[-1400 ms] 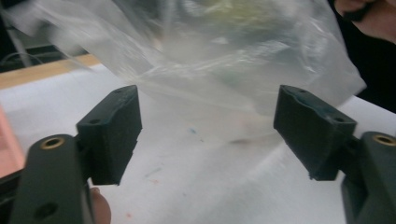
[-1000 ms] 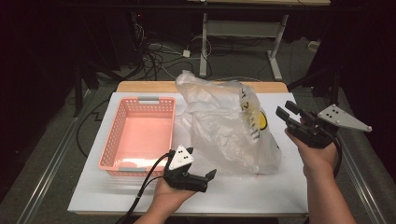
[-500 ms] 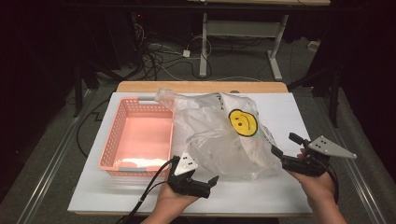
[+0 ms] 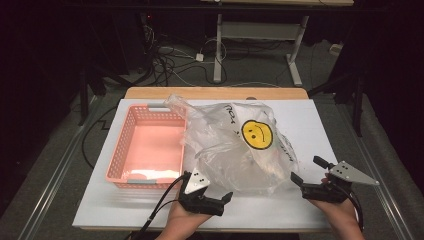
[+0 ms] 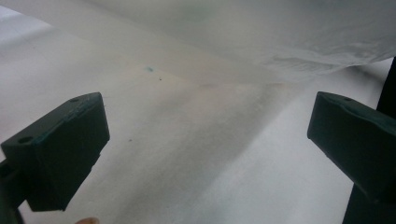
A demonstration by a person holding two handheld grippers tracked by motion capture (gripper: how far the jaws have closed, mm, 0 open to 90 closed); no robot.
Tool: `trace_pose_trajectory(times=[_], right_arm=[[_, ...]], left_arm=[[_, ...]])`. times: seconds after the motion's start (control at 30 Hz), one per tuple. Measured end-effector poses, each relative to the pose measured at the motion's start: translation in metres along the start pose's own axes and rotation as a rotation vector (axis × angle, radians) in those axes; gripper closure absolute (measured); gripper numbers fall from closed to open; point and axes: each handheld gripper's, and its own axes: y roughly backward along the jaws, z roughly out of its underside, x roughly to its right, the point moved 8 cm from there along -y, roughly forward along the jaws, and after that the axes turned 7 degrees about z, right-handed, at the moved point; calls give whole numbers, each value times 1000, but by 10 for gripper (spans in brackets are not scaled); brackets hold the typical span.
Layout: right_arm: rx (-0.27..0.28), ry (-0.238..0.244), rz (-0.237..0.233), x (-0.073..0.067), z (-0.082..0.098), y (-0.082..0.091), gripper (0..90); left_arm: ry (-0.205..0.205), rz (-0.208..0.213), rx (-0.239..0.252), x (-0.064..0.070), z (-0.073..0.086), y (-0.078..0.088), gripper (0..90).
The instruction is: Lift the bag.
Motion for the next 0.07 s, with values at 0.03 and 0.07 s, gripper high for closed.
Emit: trace_pose_trajectory(times=[0.03,0.07], right_arm=[[-1,4,-1,-1,1,0,0],[-3,4,-2,-1,1,0,0]], left_arm=[[2,0,3,1,0,0,0],[-1,-3,4,1,1,0,0]])
